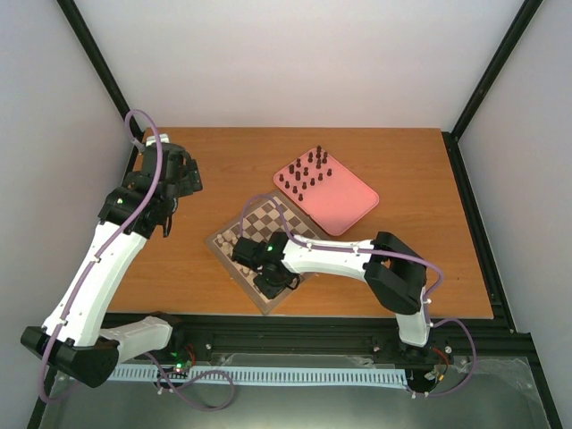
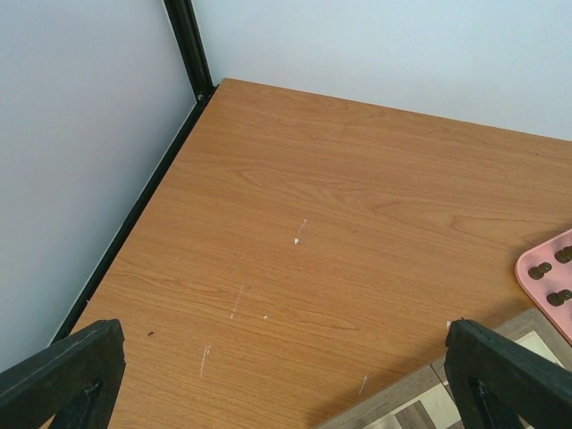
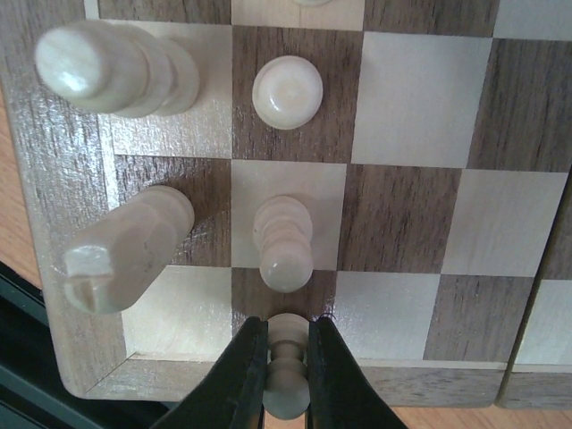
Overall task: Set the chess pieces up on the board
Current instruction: Place the chess piece on the chessboard.
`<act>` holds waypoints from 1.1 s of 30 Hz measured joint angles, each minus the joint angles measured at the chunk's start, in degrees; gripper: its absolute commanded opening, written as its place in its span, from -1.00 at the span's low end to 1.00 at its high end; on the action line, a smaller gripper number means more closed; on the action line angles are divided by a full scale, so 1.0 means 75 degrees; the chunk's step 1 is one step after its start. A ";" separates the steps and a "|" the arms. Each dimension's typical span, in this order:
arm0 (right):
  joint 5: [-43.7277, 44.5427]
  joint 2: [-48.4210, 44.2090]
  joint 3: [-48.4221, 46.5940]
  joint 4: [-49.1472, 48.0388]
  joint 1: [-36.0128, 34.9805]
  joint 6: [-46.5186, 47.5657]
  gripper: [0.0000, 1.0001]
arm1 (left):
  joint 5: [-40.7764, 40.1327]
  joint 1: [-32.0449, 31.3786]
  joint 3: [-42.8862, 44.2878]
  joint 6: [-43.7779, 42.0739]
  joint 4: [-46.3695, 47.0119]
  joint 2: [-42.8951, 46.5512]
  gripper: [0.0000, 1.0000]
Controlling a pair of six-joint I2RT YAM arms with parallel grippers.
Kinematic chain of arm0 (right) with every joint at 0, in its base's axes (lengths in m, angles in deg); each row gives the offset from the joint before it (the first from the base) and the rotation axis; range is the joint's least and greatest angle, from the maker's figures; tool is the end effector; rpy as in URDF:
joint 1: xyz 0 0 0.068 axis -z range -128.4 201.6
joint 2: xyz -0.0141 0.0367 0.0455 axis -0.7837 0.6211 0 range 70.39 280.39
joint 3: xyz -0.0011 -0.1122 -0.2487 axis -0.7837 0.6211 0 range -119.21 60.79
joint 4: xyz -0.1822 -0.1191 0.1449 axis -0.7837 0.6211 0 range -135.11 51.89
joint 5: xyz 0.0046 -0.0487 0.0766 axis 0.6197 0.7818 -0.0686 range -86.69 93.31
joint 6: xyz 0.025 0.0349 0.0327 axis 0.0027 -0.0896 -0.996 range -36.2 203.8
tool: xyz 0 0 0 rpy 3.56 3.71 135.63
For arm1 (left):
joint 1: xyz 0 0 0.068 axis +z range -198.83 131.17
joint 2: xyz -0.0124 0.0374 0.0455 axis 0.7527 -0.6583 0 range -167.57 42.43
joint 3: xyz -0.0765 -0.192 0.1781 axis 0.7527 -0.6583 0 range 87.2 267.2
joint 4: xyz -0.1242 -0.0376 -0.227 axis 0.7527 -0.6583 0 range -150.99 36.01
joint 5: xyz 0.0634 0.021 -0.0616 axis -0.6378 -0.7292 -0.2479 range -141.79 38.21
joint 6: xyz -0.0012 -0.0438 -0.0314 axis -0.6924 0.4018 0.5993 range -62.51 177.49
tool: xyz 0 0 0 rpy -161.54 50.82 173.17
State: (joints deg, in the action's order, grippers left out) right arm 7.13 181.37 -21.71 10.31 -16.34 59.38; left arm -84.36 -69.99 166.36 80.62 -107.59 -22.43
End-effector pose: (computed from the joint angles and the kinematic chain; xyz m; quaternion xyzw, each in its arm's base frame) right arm 0.1412 0.3421 0.1870 -0.3684 0.9276 0.0153 0.0608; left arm 0.2035 -0.0582 0.4053 -0.1349 0.8653 0.0798 0.4762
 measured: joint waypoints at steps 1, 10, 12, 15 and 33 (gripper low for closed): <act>-0.0006 0.0023 0.0000 0.0000 0.0006 0.0006 -0.94 | 0.0000 0.0000 0.0000 0.0000 0.0000 0.0000 0.99; -0.0061 0.0070 -0.0023 0.0000 0.0035 0.0128 -0.89 | -0.0009 0.0000 0.0000 -0.0003 0.0003 -0.0064 0.99; -0.0090 0.0073 -0.0029 0.0000 0.0047 0.0146 -0.88 | -0.0009 0.0000 0.0000 -0.0003 0.0003 -0.0073 1.00; -0.0143 0.0096 -0.0052 -0.0003 0.0055 0.0178 -0.88 | -0.0023 0.0000 0.0000 -0.0003 0.0003 -0.0073 0.99; -0.0195 0.0160 -0.0143 0.0006 0.0055 0.0291 -0.68 | -0.0067 0.0000 -0.0050 -0.0003 0.0009 -0.0096 0.99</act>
State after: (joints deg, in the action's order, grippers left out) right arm 5.66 182.57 -22.78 10.35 -15.93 61.56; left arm -84.87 -69.99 165.98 80.60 -107.53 -23.15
